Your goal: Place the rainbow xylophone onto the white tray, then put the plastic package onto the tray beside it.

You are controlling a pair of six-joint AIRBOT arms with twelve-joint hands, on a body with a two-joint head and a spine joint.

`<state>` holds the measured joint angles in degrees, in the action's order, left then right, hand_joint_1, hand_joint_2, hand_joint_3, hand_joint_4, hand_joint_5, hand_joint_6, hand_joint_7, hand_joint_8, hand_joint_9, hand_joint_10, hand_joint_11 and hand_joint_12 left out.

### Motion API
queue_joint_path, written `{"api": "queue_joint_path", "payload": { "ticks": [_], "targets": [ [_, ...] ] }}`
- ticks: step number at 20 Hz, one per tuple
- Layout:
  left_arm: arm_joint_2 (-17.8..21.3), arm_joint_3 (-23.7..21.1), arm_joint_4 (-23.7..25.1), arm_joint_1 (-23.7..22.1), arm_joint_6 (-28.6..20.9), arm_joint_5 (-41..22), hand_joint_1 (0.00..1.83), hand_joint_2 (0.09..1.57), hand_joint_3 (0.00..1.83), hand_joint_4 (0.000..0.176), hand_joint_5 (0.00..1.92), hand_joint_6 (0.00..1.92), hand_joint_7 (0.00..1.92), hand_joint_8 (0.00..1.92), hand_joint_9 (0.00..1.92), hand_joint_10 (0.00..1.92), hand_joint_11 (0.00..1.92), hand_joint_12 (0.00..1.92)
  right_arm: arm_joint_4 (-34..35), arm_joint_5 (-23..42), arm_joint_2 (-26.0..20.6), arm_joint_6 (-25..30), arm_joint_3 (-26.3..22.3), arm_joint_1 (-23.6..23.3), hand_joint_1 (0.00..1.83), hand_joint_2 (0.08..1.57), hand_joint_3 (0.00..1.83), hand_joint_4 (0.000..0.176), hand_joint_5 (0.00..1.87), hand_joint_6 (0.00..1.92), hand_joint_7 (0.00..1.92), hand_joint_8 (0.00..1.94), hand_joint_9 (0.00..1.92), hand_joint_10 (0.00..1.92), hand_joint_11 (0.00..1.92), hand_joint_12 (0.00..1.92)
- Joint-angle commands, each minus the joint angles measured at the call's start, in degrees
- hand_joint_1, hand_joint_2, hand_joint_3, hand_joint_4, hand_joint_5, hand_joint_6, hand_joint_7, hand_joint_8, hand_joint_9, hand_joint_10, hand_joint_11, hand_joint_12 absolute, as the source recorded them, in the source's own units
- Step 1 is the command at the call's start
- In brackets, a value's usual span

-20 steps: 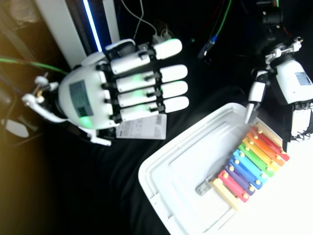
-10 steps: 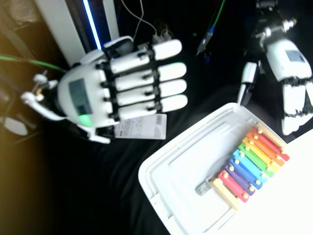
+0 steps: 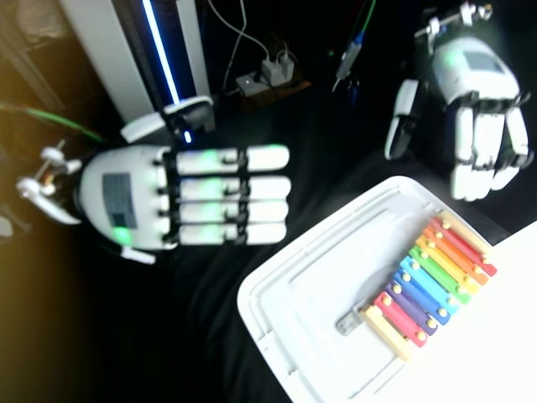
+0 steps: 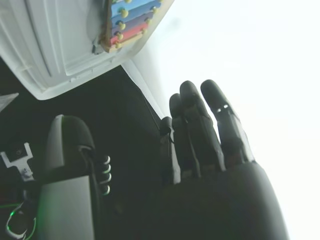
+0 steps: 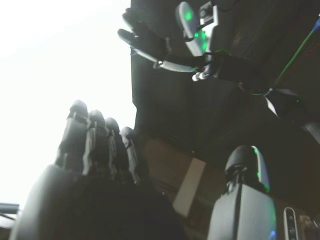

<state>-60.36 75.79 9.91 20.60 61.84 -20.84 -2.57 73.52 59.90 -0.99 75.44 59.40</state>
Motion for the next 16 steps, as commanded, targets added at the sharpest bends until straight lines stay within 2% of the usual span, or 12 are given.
{"api": "queue_joint_path", "payload": {
  "ticks": [1, 3, 4, 6, 7, 8, 9, 11, 12, 14, 15, 16],
  "targets": [
    [0.0, -0.5, 0.4, -0.5, -0.1, -7.0, 0.81, 0.98, 0.0, 0.075, 0.27, 0.01, 0.55, 0.02, 0.64, 0.02, 0.31, 0.73, 2.0, 6.1, -0.1, 1.1, -0.2, 0.1, 0.6, 0.73, 0.0, 0.01, 0.0, 0.0, 0.0, 0.0, 0.0, 0.0, 0.01, 0.0],
    [1.0, -1.7, 1.6, -0.6, -0.1, -6.9, 0.81, 0.99, 0.0, 0.065, 0.27, 0.0, 0.55, 0.0, 0.64, 0.01, 0.33, 0.69, 1.6, 4.9, -0.1, 1.3, -0.6, 1.5, 0.63, 0.76, 0.0, 0.0, 0.0, 0.0, 0.0, 0.0, 0.0, 0.0, 0.04, 0.02],
    [1.6, -2.3, 2.0, -0.6, -0.1, -7.0, 0.86, 1.01, 0.0, 0.076, 0.26, 0.0, 0.52, 0.0, 0.6, 0.0, 0.28, 0.66, 1.0, 4.1, -0.1, 1.3, -0.9, 1.8, 0.63, 0.78, 0.0, 0.0, 0.0, 0.0, 0.0, 0.0, 0.01, 0.01, 0.07, 0.04],
    [3.2, -4.1, 3.3, -0.7, -0.1, -7.3, 0.9, 1.02, 0.01, 0.047, 0.26, 0.0, 0.55, 0.01, 0.63, 0.02, 0.32, 0.67, 0.0, 3.2, -0.1, 1.3, -1.2, 2.4, 0.72, 0.8, 0.0, 0.0, 0.0, 0.0, 0.0, 0.0, 0.0, 0.0, 0.05, 0.03],
    [3.7, -4.7, 3.9, -1.0, -0.2, -7.2, 0.88, 1.02, 0.01, 0.051, 0.24, 0.0, 0.55, 0.01, 0.62, 0.01, 0.31, 0.67, -0.4, 3.0, -0.1, 1.3, -1.3, 2.6, 0.72, 0.78, 0.0, 0.0, 0.0, 0.0, 0.0, 0.0, 0.0, 0.0, 0.05, 0.03],
    [4.3, -5.3, 4.6, -1.3, -0.2, -6.9, 0.82, 1.0, 0.0, 0.072, 0.25, 0.0, 0.54, 0.0, 0.63, 0.01, 0.31, 0.77, -1.2, 2.5, -0.1, 1.5, -1.4, 2.7, 0.72, 0.78, 0.0, 0.0, 0.0, 0.0, 0.0, 0.0, 0.0, 0.0, 0.05, 0.04],
    [4.8, -5.8, 5.2, -1.5, -0.2, -6.8, 0.86, 0.98, 0.0, 0.075, 0.28, 0.0, 0.55, 0.0, 0.64, 0.0, 0.3, 0.89, -1.9, 2.0, -0.1, 1.6, -1.5, 2.7, 0.7, 0.77, 0.0, 0.0, 0.0, 0.0, 0.0, 0.0, 0.0, 0.0, 0.04, 0.03],
    [5.4, -6.6, 5.5, -1.5, -0.2, -7.0, 0.86, 0.93, 0.0, 0.115, 0.28, 0.0, 0.53, 0.0, 0.61, 0.0, 0.21, 1.0, -3.1, 1.0, -0.1, 1.7, -1.5, 2.7, 0.64, 0.73, 0.0, 0.003, 0.0, 0.0, 0.0, 0.0, 0.0, 0.0, 0.08, 0.06],
    [5.7, -7.0, 5.9, -1.5, -0.2, -7.3, 0.85, 0.92, 0.0, 0.108, 0.28, 0.0, 0.54, 0.0, 0.61, 0.0, 0.22, 1.02, -3.8, 0.3, 0.0, 1.7, -1.5, 2.7, 0.62, 0.72, 0.0, 0.026, 0.0, 0.0, 0.0, 0.0, 0.01, 0.0, 0.08, 0.05],
    [6.4, -7.8, 6.5, -1.8, -0.2, -7.5, 0.84, 0.93, 0.0, 0.1, 0.3, 0.01, 0.55, 0.0, 0.63, 0.01, 0.2, 1.02, -4.8, -0.9, 0.5, 1.7, -1.5, 2.7, 0.56, 0.71, 0.0, 0.0, 0.0, 0.0, 0.02, 0.01, 0.04, 0.01, 0.13, 0.08],
    [6.7, -8.1, 6.7, -1.9, -0.2, -7.6, 0.84, 0.93, 0.0, 0.098, 0.31, 0.01, 0.54, 0.0, 0.62, 0.01, 0.19, 1.02, -5.2, -1.5, 0.7, 1.6, -1.5, 2.7, 0.53, 0.71, 0.0, 0.0, 0.0, 0.0, 0.03, 0.01, 0.05, 0.02, 0.14, 0.09],
    [7.0, -8.5, 7.0, -1.9, -0.2, -7.8, 0.83, 0.93, 0.0, 0.086, 0.31, 0.01, 0.55, 0.0, 0.64, 0.01, 0.18, 1.01, -5.6, -2.2, 1.0, 1.6, -1.4, 2.7, 0.48, 0.71, 0.0, 0.0, 0.0, 0.0, 0.03, 0.01, 0.09, 0.0, 0.12, 0.25]
  ]
}}
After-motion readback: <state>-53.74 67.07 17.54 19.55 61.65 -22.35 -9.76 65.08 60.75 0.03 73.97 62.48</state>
